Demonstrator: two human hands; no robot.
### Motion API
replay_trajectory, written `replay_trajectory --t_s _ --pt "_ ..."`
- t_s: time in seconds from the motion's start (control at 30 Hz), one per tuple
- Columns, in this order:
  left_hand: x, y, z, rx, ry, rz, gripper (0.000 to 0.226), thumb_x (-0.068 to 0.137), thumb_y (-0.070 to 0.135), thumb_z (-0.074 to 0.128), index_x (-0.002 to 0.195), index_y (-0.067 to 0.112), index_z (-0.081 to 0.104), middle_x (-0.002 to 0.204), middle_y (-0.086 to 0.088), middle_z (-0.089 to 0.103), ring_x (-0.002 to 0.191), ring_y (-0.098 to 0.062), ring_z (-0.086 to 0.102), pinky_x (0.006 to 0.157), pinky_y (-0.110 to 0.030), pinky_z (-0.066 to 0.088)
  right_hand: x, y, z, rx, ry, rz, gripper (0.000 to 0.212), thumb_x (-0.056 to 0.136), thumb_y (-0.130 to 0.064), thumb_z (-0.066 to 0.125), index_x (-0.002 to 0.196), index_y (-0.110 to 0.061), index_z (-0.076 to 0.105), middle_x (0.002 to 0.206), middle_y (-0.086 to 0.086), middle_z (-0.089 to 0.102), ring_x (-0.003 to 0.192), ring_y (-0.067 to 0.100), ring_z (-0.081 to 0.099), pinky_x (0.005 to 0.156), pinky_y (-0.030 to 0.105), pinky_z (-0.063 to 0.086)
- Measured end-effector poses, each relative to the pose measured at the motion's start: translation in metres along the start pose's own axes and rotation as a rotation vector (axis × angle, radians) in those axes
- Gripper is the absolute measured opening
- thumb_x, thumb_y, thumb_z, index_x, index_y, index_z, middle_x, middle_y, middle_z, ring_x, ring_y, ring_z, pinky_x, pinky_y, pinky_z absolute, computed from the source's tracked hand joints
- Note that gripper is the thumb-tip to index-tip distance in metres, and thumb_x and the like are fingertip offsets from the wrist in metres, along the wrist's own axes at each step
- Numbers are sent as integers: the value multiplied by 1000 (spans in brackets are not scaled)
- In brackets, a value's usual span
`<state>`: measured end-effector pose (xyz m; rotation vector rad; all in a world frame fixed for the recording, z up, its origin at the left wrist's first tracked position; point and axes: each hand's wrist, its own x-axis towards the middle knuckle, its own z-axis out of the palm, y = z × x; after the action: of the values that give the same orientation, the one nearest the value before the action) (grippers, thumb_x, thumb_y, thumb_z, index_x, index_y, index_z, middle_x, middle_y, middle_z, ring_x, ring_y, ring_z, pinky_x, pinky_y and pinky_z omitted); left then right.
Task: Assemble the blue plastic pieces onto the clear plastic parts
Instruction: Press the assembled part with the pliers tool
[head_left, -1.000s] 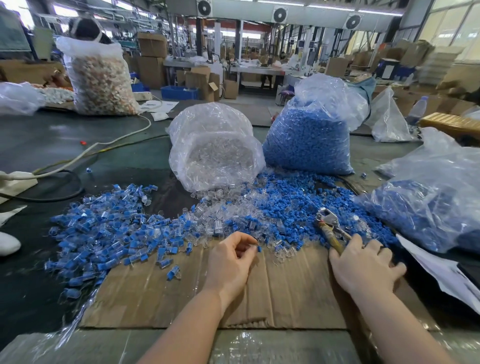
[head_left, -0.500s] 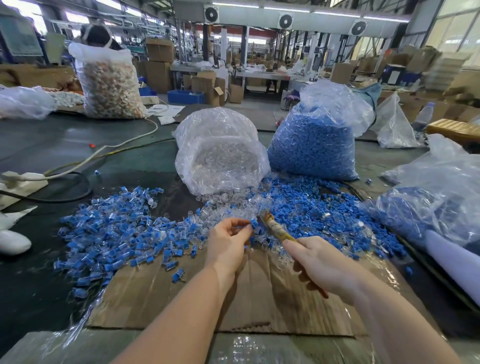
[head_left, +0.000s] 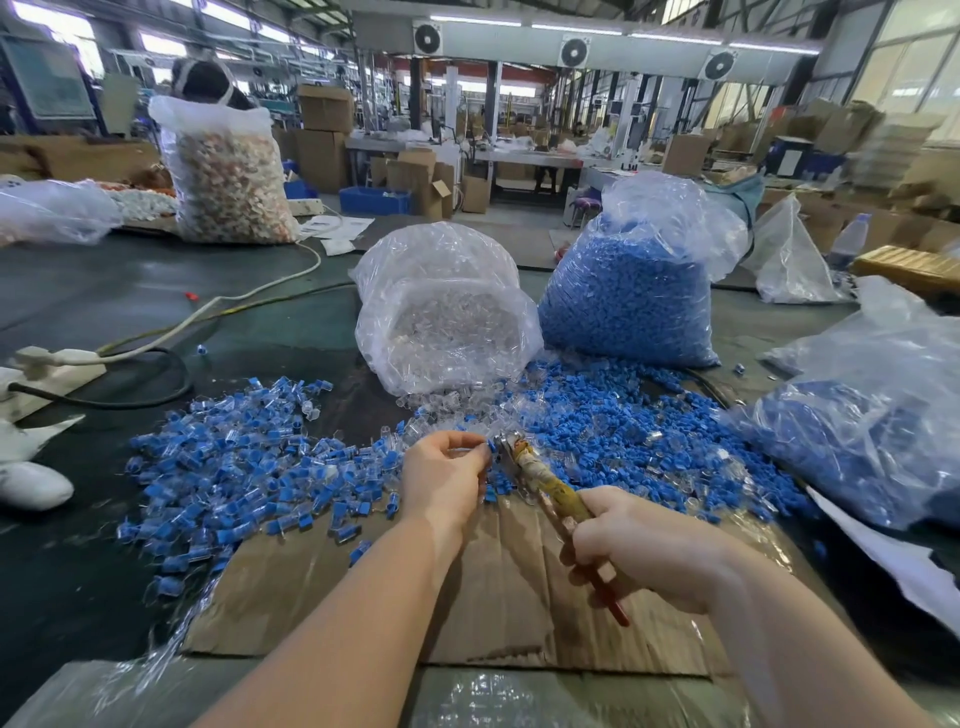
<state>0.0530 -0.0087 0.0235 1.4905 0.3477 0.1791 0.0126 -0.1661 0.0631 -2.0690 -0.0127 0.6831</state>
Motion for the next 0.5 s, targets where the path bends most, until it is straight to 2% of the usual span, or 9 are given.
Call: replay_trajectory --t_s 0.2,0.4,0.5 --pt "-4 3 -1 12 6 -17 12 86 4 60 84 15 63 81 -4 63 70 -13 60 69 -27 54 -1 -3 -3 20 -25 -14 16 82 2 46 94 -8 46 96 12 50 80 20 56 66 36 50" --pt "-5 5 0 28 5 -22 14 86 4 60 81 16 62 83 -4 63 73 -14 61 66 -24 54 -3 -3 -4 33 -44 -21 16 81 4 47 91 -9 45 95 12 49 81 21 55 68 36 48" --pt "-5 4 1 -33 17 -69 11 85 0 61 83 11 64 77 -4 63 65 -12 59 59 -20 52 -4 -4 -4 4 -56 -28 20 81 4 46 95 -10 47 96 12 49 81 20 55 71 38 46"
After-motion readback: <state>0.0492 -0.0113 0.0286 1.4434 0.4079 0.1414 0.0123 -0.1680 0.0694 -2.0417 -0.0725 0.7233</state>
